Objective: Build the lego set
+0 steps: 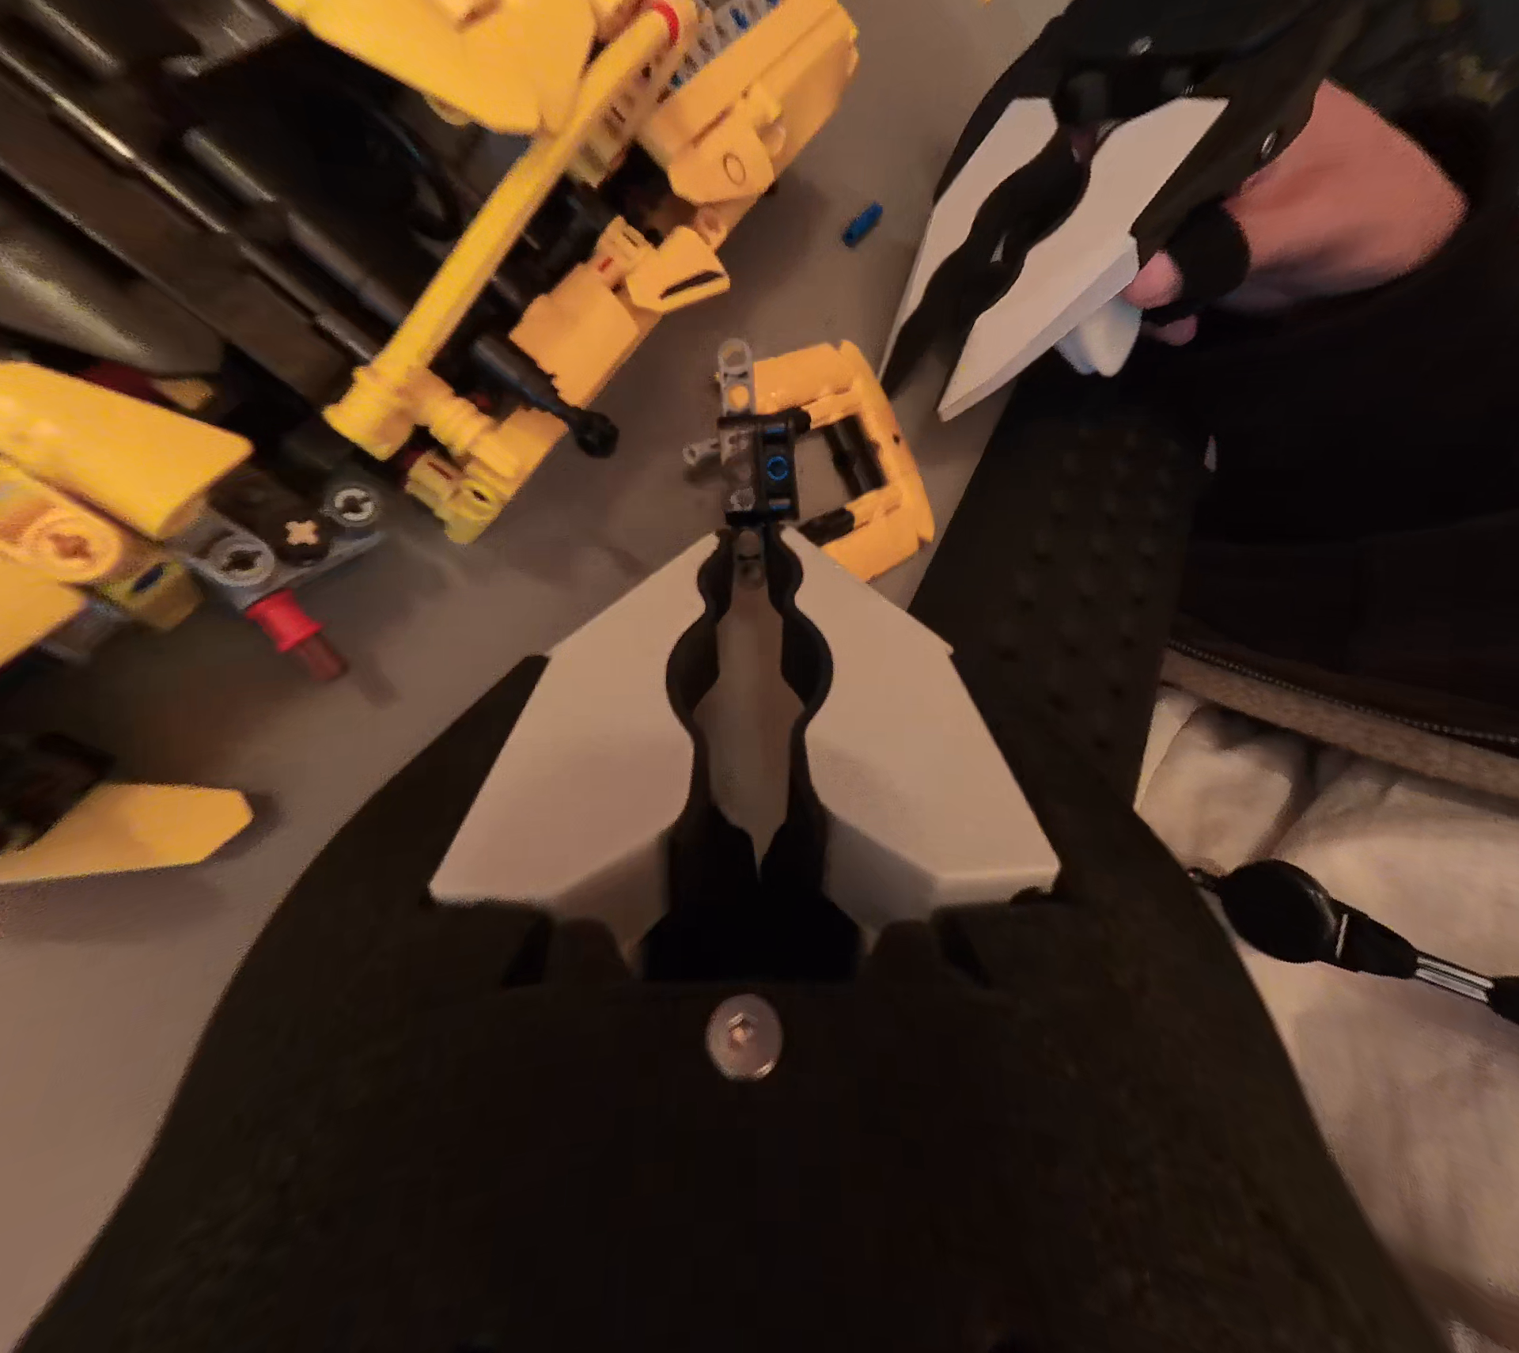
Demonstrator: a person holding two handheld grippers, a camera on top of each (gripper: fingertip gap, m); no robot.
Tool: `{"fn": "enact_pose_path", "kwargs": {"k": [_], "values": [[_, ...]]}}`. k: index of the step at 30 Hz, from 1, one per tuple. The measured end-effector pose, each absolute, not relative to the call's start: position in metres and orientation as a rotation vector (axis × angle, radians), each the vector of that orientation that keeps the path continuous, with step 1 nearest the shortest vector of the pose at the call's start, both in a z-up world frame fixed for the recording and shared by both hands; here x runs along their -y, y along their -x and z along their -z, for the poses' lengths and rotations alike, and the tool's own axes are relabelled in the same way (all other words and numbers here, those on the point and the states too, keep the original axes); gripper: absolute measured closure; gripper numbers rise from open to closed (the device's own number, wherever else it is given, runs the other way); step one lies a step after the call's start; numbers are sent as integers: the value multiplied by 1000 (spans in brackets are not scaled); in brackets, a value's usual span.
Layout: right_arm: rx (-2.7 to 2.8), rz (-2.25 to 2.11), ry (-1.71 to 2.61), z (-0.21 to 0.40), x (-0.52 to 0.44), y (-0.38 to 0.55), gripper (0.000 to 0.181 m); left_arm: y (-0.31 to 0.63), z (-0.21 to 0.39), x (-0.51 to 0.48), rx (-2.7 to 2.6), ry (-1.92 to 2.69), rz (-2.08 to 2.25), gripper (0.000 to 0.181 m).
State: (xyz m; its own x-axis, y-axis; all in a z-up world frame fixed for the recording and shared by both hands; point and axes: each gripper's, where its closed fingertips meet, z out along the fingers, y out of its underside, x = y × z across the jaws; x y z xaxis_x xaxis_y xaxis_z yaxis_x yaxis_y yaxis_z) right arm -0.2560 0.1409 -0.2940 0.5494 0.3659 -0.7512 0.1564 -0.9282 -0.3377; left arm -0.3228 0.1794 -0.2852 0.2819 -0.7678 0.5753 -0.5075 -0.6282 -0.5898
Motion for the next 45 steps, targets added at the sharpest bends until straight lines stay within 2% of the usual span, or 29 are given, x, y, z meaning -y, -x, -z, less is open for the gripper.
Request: {"fn": "enact_pose_path", "kwargs": {"k": [3,5,10,13,14,20,27,31,41,45], "values": [[330,-1409,2522,295,-148,263,163,325,290,-183,-1160,2291,1203,175],[250,-1448,2435,285,-159,265,150,325,292,-180,-1148,2322,1257,175],[203,-1412,2414,287,-170,273,146,324,294,-175,-1206,2316,1238,175],[172,-1415,2415,289,-174,274,155,324,294,-174,-1207,2317,1247,175],[186,-1482,2361,282,-174,278,171,323,292,-174,-1205,2308,1265,175],[330,-1382,2302,272,-175,281,174,322,273,-172,-1185,2178,1365,174],[491,-1359,1937,208,-174,273,175,338,190,-190,-918,1706,1680,175],[503,-1302,1909,203,-176,280,175,337,186,-186,-903,1673,1739,175],[391,-1533,1815,200,-175,297,175,328,194,-180,-941,1693,1729,174],[414,-1412,1905,213,-179,298,175,326,191,-175,-976,1669,1712,174]]}}
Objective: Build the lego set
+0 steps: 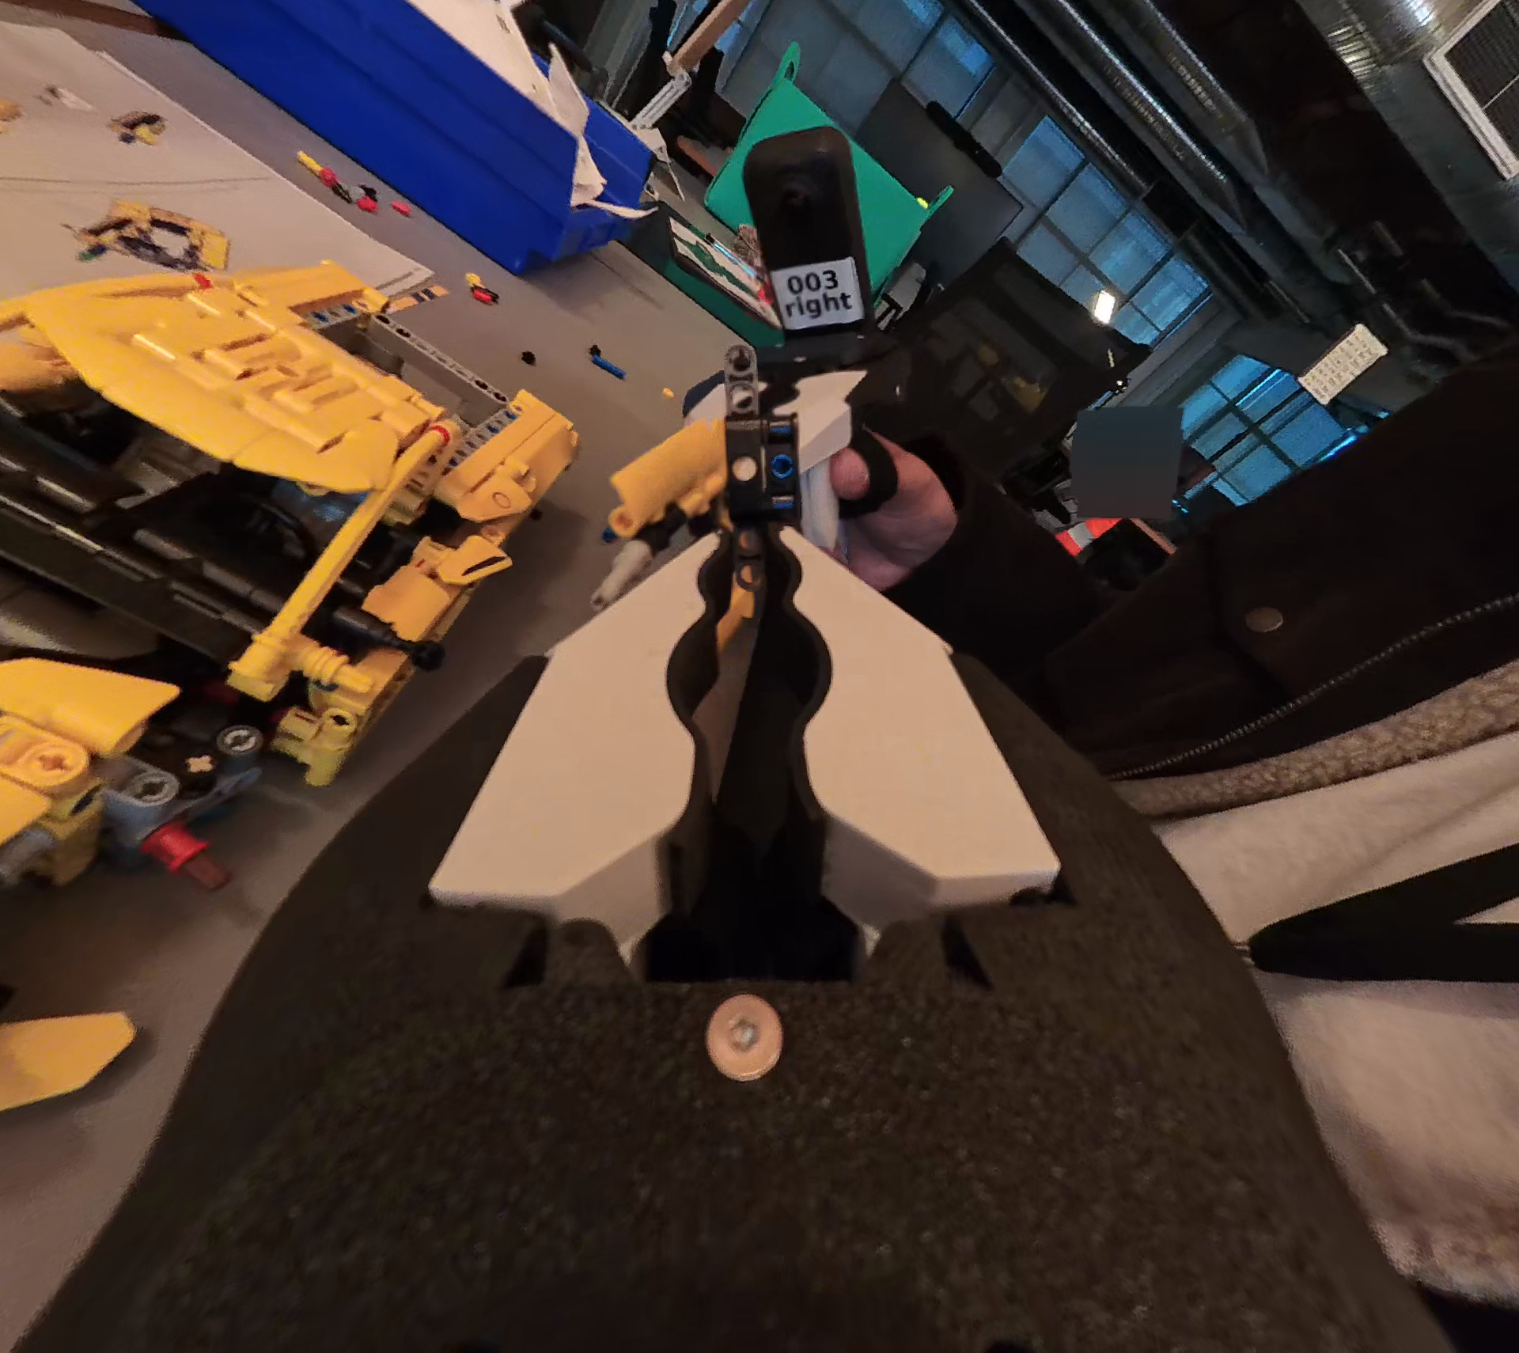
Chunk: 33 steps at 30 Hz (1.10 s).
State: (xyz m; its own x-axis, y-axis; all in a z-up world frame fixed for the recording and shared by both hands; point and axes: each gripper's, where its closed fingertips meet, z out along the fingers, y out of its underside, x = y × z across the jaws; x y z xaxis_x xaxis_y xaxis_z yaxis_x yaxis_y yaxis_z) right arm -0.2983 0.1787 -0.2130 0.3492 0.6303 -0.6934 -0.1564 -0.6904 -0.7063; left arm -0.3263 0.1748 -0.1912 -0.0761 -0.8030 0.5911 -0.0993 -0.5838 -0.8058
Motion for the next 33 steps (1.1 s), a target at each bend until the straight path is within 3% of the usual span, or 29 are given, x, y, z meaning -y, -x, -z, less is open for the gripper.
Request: {"fn": "enact_pose_path", "kwargs": {"k": [3,9,14,33], "values": [[566,-1160,2064,224,-172,281,174,338,185,-186,-924,1643,1661,175],[1237,-215,2471,224,-141,211,174,340,189,-194,-912,1670,1600,175],[1481,170,2723,230,-130,174,174,337,196,-190,-977,1674,1494,174],[1557,109,2790,268,-126,163,174,335,199,-180,-1031,1680,1495,175]]}}
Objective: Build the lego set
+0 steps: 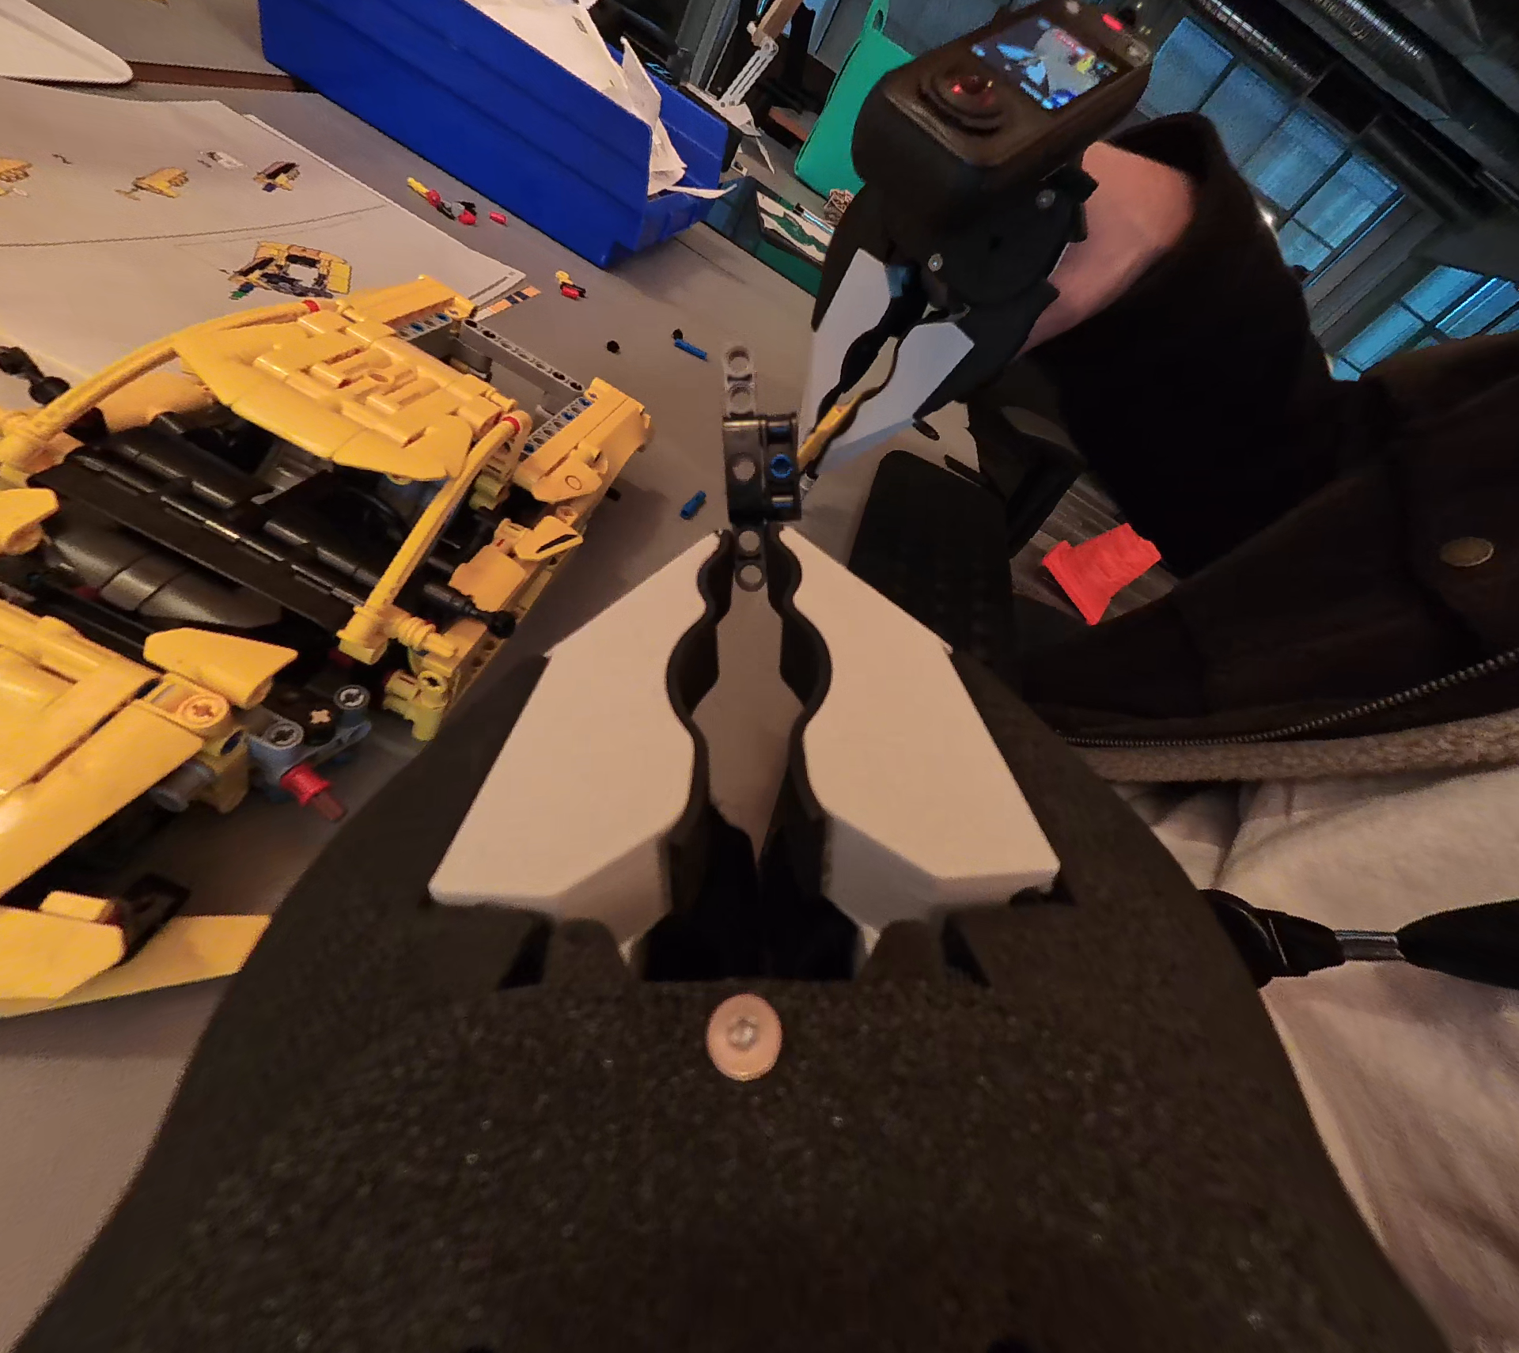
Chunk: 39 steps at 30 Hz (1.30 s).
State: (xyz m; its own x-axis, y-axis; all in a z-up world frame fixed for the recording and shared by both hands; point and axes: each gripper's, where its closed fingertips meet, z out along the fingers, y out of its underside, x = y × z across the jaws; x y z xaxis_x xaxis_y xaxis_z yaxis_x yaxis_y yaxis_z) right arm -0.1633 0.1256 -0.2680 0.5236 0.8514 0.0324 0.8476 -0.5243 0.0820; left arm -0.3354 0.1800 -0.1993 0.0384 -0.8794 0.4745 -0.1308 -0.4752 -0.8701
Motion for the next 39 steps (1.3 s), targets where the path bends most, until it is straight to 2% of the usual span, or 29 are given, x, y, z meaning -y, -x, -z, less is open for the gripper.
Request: {"fn": "enact_pose_path", "kwargs": {"k": [4,5,9,11,13,21,39], "values": [[-1583,84,-2819,257,-138,176,174,336,198,-181,-1018,1679,1511,175],[-1625,245,-2897,245,-143,190,174,337,196,-182,-1002,1673,1530,175],[-1489,1343,-3177,179,-172,259,175,344,179,-185,-898,1606,1697,174],[-1153,1890,-3163,161,-188,275,175,349,169,-186,-831,1561,1811,174],[-935,2304,-2970,156,-190,292,175,355,160,-190,-755,1515,1912,174],[-598,2633,-2866,167,-198,313,175,355,163,-196,-718,1528,1934,175],[-579,2585,-3005,174,-200,307,174,344,179,-192,-809,1598,1876,175]]}}
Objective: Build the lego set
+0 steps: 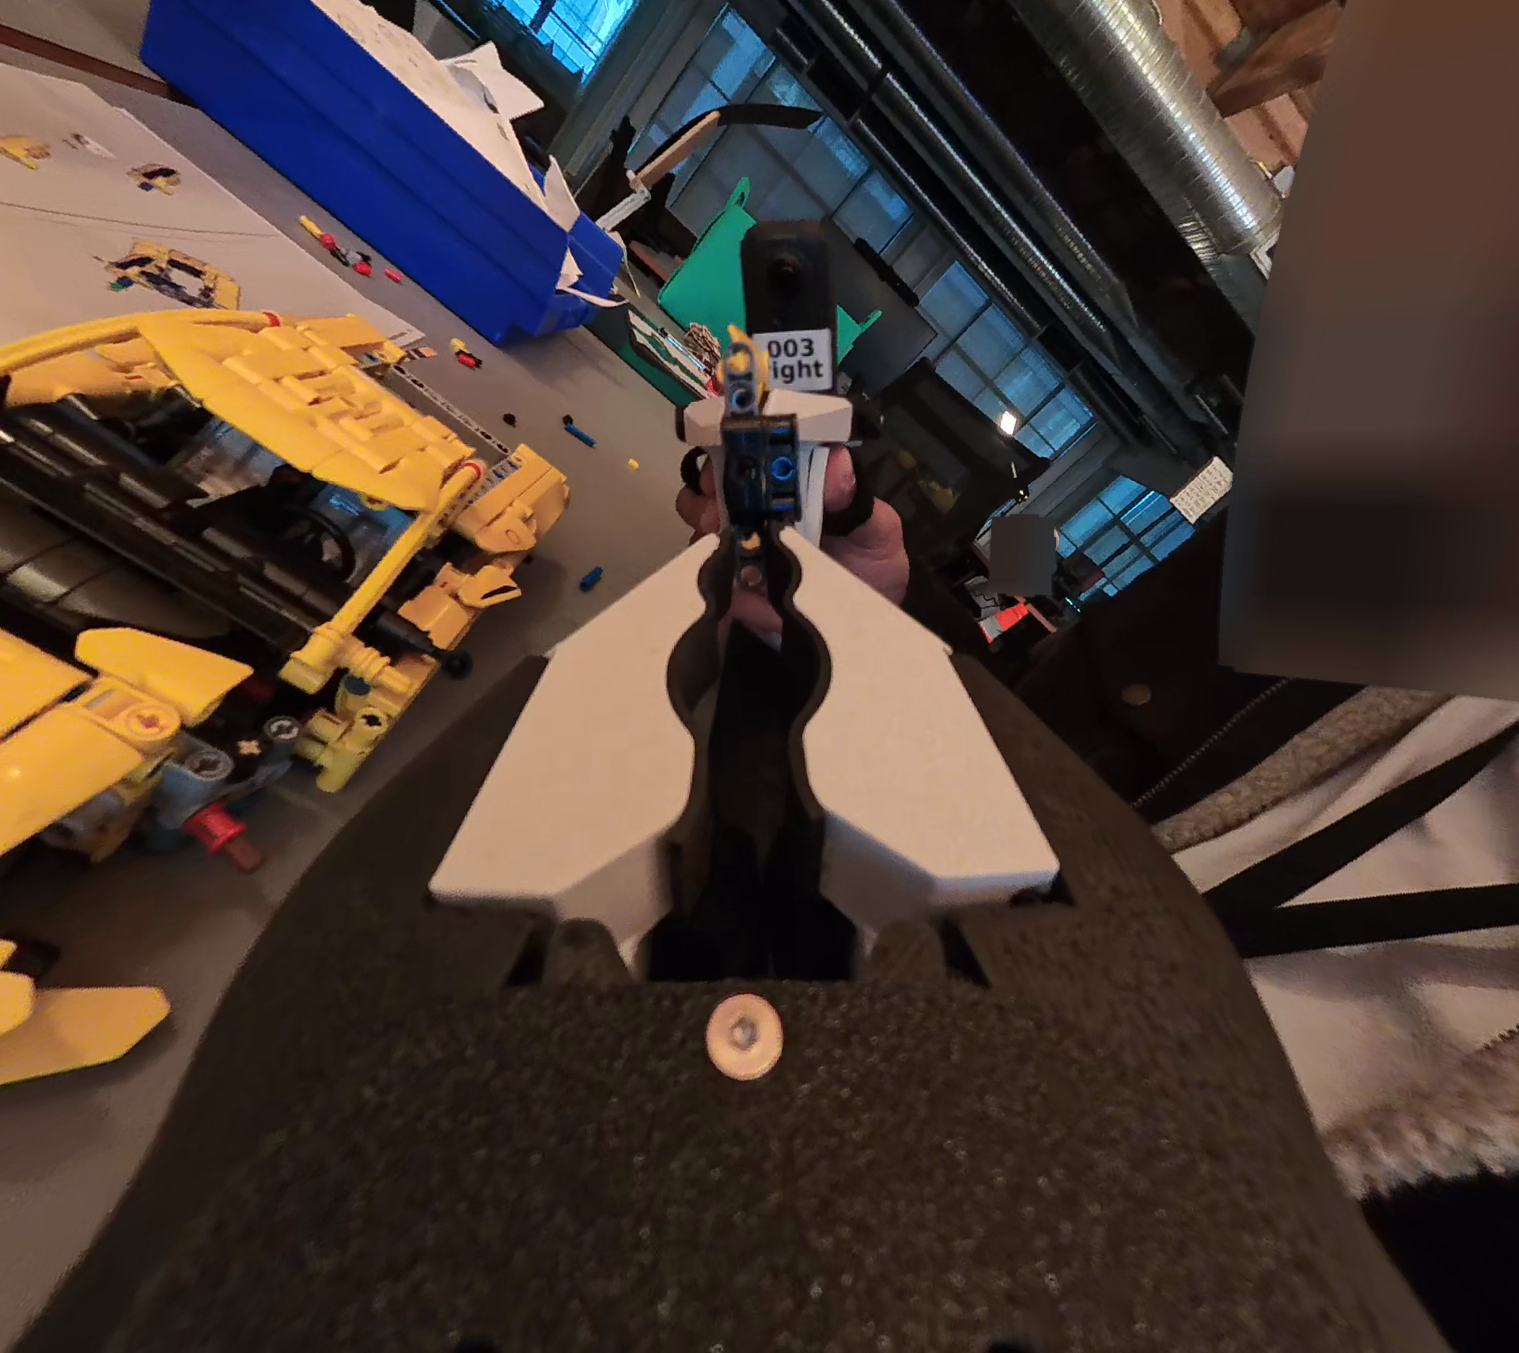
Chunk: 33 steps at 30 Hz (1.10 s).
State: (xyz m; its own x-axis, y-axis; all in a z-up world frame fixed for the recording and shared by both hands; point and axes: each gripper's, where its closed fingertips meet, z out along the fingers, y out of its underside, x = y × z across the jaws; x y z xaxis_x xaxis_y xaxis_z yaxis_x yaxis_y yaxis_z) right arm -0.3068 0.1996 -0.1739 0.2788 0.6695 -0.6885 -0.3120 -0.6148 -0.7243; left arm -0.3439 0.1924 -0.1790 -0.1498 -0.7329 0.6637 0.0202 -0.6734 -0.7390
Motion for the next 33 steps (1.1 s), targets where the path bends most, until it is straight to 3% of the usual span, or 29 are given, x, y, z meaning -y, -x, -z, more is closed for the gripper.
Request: {"fn": "enact_pose_path", "kwargs": {"k": [33], "values": [[320,-1680,1825,200,-191,324,180,343,186,-195,-775,1660,1954,175]]}}
